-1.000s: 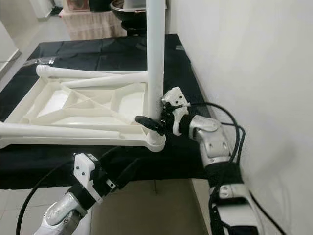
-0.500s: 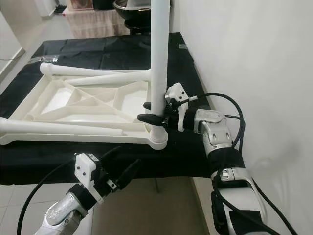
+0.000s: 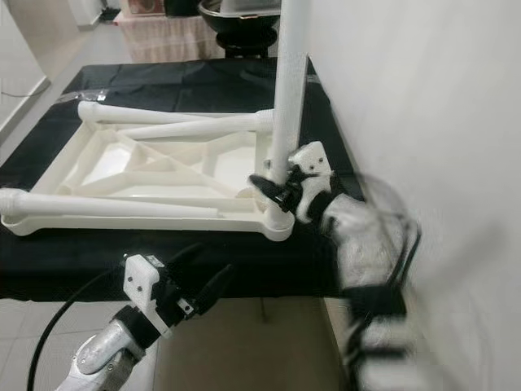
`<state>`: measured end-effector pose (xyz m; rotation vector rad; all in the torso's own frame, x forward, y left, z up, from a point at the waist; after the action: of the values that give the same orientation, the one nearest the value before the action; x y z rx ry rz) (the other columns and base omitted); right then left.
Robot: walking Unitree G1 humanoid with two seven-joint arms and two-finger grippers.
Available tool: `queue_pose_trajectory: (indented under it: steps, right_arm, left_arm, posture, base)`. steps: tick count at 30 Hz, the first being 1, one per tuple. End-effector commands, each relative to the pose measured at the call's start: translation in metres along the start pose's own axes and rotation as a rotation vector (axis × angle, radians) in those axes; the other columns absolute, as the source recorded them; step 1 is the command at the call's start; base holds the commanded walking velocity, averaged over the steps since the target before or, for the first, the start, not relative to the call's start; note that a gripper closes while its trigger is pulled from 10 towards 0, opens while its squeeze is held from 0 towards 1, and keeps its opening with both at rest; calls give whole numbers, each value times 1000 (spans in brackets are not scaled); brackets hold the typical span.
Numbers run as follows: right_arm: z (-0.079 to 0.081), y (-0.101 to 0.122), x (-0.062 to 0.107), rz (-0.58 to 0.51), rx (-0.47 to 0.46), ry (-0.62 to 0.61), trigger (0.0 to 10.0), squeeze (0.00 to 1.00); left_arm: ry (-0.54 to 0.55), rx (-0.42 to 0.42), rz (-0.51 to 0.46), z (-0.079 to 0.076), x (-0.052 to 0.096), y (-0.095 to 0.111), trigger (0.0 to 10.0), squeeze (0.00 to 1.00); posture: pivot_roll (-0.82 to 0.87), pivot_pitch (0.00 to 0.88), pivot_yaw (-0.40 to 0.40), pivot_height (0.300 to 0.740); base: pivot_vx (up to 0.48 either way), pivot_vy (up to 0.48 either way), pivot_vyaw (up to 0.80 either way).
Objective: Building children table
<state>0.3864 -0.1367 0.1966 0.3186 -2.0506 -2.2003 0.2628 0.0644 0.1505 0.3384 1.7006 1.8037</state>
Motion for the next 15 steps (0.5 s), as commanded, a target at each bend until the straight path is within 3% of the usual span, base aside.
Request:
queue_pose_trajectory:
  steps: [1, 2, 3, 6, 9, 10, 11, 12, 13, 14, 15]
  right_arm:
    - [-28, -36, 14, 148, 74, -169, 0, 0]
    - [-9, -40, 8, 148, 60, -102, 0, 0]
    - [-9, -40, 8, 148, 60, -102, 0, 0]
    - [38, -42, -12, 146, 58, 83, 0, 0]
    - [47, -43, -15, 152, 60, 111, 0, 0]
    - [53, -42, -16, 155, 60, 122, 706, 0]
    - [53, -42, -16, 155, 60, 122, 706, 0]
    - [59, -41, -18, 160, 46, 163, 10000, 0]
    - [59, -41, -18, 160, 46, 163, 10000, 0]
    - [63, -36, -19, 155, 23, 180, 10000, 890]
    - [63, -36, -19, 155, 23, 180, 10000, 890]
  left_arm:
    - [4, 7, 16, 2, 3, -3, 10000, 0]
    - [1, 5, 17, 3, 3, -4, 10000, 0]
    - [1, 5, 17, 3, 3, -4, 10000, 0]
    - [-3, 5, 21, 4, 1, -5, 10000, 0]
    - [-1, 5, 21, 4, 1, -6, 10000, 0]
    - [1, 4, 21, 4, 1, -6, 10000, 0]
    - [1, 4, 21, 4, 1, -6, 10000, 0]
    - [3, 3, 21, 4, 1, -6, 10000, 0]
    - [3, 3, 21, 4, 1, -6, 10000, 0]
    - [4, 3, 21, 4, 1, -7, 10000, 0]
    - [4, 3, 21, 4, 1, -7, 10000, 0]
  posture:
    - [32, 167, 44, 740]
    - [31, 158, 44, 740]
    - [31, 158, 44, 740]
    - [37, 147, 39, 740]
    - [39, 147, 37, 740]
    - [44, 143, 33, 740]
    - [44, 143, 33, 740]
    - [48, 142, 32, 740]
    - [48, 142, 32, 740]
    - [47, 138, 31, 740]
    - [47, 138, 31, 740]
  base:
    - [0, 0, 0]
    - [0, 0, 0]
    - [0, 0, 0]
    - [0, 0, 0]
    - [0, 0, 0]
    - [0, 0, 0]
    - [0, 0, 0]
    - [0, 0, 0]
    - [0, 0, 0]
    - [0, 0, 0]
    - [0, 0, 0]
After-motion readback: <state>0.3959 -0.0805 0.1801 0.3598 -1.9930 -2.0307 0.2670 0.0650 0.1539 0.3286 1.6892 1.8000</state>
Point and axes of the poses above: a point about 5 cm out from each wrist's last joint towards the gripper, its own x axis pointing back from the gripper into the wrist, its own y axis along the axis of the wrist's last joint, z = x × y, the point moved 5 cm from there along -x, pointing out of the wrist towards the gripper, and after that the axes turned 12 degrees about -x, right-handed, at the moved point
